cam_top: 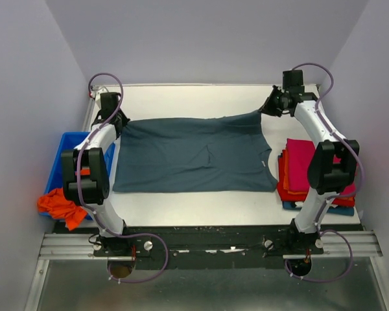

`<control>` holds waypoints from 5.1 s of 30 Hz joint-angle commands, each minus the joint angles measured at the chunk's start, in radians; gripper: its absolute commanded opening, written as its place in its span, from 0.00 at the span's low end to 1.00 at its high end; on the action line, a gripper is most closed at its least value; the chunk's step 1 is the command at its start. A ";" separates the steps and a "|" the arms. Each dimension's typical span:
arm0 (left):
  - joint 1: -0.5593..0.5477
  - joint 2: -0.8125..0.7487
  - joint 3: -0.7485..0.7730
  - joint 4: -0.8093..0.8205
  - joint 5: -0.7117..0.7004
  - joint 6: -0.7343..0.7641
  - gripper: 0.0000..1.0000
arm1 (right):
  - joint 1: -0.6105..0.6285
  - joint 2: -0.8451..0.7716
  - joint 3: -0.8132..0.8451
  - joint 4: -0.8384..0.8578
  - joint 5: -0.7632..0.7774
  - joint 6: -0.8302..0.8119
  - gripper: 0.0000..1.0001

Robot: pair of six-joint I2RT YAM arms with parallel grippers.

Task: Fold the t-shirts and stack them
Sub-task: Fold the other side of the tshirt into a rectangle

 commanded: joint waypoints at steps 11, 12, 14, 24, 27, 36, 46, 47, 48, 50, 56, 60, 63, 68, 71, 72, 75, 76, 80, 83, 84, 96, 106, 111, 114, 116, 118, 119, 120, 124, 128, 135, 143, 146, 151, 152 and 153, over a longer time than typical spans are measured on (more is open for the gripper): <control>-0.019 -0.207 -0.242 0.138 -0.093 -0.026 0.00 | -0.004 -0.265 -0.261 0.039 0.012 0.017 0.01; -0.022 -0.221 -0.257 0.152 -0.099 -0.029 0.00 | -0.004 -0.288 -0.276 0.044 0.016 0.019 0.01; -0.028 -0.245 -0.290 0.175 -0.110 -0.026 0.00 | -0.004 -0.321 -0.307 0.051 0.019 0.020 0.01; -0.042 -0.331 -0.373 0.171 -0.162 -0.068 0.00 | -0.004 -0.423 -0.420 0.074 0.021 0.039 0.01; -0.043 -0.345 -0.392 0.151 -0.194 -0.082 0.00 | -0.004 -0.450 -0.454 0.079 0.034 0.048 0.01; -0.046 -0.333 -0.438 0.114 -0.160 -0.138 0.00 | -0.003 -0.506 -0.548 0.084 0.038 0.065 0.01; -0.048 -0.344 -0.509 0.027 -0.168 -0.200 0.00 | -0.003 -0.577 -0.781 0.142 0.045 0.111 0.01; -0.046 -0.351 -0.520 0.022 -0.163 -0.206 0.00 | -0.003 -0.585 -0.814 0.154 0.044 0.117 0.00; -0.046 -0.357 -0.529 0.016 -0.160 -0.212 0.00 | -0.003 -0.591 -0.851 0.172 0.044 0.123 0.01; -0.048 -0.376 -0.550 0.003 -0.162 -0.233 0.00 | -0.003 -0.601 -0.917 0.209 0.042 0.129 0.01; -0.048 -0.408 -0.560 -0.039 -0.197 -0.279 0.40 | -0.003 -0.595 -0.950 0.225 0.047 0.125 0.46; -0.052 -0.478 -0.517 -0.098 -0.255 -0.284 0.71 | 0.022 -0.650 -0.904 0.248 0.076 0.079 0.55; -0.060 -0.540 -0.498 -0.090 -0.274 -0.284 0.73 | 0.078 -0.648 -0.838 0.254 0.102 0.037 0.54; -0.187 -0.514 -0.428 -0.079 -0.257 -0.227 0.68 | 0.190 -0.528 -0.700 0.226 0.127 0.011 0.52; -0.239 -0.441 -0.380 -0.105 -0.266 -0.214 0.60 | 0.250 -0.448 -0.639 0.237 0.117 0.010 0.49; -0.244 -0.415 -0.373 -0.105 -0.263 -0.212 0.56 | 0.271 -0.419 -0.617 0.239 0.116 0.013 0.47; -0.240 -0.344 -0.357 -0.102 -0.268 -0.207 0.46 | 0.328 -0.352 -0.582 0.249 0.110 0.026 0.43; -0.227 -0.313 -0.348 -0.111 -0.260 -0.209 0.40 | 0.345 -0.335 -0.573 0.255 0.108 0.034 0.42; -0.149 -0.198 -0.310 -0.127 -0.158 -0.220 0.27 | 0.387 -0.269 -0.542 0.269 0.094 0.046 0.38; -0.132 -0.132 -0.293 -0.128 -0.120 -0.236 0.27 | 0.397 -0.238 -0.525 0.268 0.094 0.054 0.36; -0.129 -0.106 -0.278 -0.150 -0.134 -0.246 0.27 | 0.399 -0.233 -0.523 0.268 0.097 0.054 0.35; -0.103 -0.003 -0.172 -0.214 -0.271 -0.266 0.36 | 0.399 -0.215 -0.528 0.257 0.137 0.057 0.34; -0.115 -0.112 -0.145 -0.182 -0.257 -0.194 0.49 | 0.407 -0.224 -0.546 0.301 0.030 0.022 0.34; -0.152 -0.230 -0.276 -0.217 -0.200 -0.282 0.44 | 0.456 -0.145 -0.471 0.294 -0.013 0.028 0.34; -0.178 -0.249 -0.319 -0.246 -0.186 -0.307 0.37 | 0.491 -0.092 -0.410 0.289 -0.027 0.028 0.34; -0.178 -0.258 -0.351 -0.257 -0.199 -0.332 0.35 | 0.505 -0.057 -0.367 0.281 -0.030 0.025 0.34; -0.163 -0.249 -0.363 -0.276 -0.197 -0.353 0.32 | 0.511 -0.013 -0.329 0.278 -0.018 0.023 0.33; -0.152 -0.241 -0.362 -0.297 -0.193 -0.362 0.30 | 0.511 0.010 -0.310 0.277 -0.009 0.019 0.33; -0.146 -0.236 -0.362 -0.312 -0.194 -0.376 0.29 | 0.511 0.035 -0.289 0.271 -0.004 0.013 0.33; -0.126 -0.242 -0.382 -0.326 -0.219 -0.434 0.27 | 0.516 0.112 -0.243 0.243 0.001 0.014 0.30; -0.102 -0.232 -0.385 -0.317 -0.235 -0.447 0.27 | 0.526 0.146 -0.232 0.188 -0.004 0.023 0.29; -0.083 -0.187 -0.345 -0.328 -0.263 -0.431 0.27 | 0.539 0.031 -0.373 0.203 -0.030 0.031 0.26; -0.133 -0.248 -0.282 -0.297 -0.310 -0.335 0.33 | 0.536 -0.095 -0.433 0.160 0.025 0.005 0.27; -0.204 -0.284 -0.233 -0.331 -0.398 -0.307 0.41 | 0.517 -0.167 -0.439 0.150 0.083 -0.009 0.34; -0.325 -0.269 -0.149 -0.354 -0.400 -0.289 0.42 | 0.442 -0.238 -0.465 0.127 0.149 0.000 0.49; -0.353 -0.256 -0.139 -0.346 -0.383 -0.290 0.42 | 0.422 -0.246 -0.473 0.120 0.168 0.010 0.53; -0.374 -0.243 -0.129 -0.334 -0.357 -0.290 0.41 | 0.402 -0.256 -0.482 0.117 0.173 0.013 0.57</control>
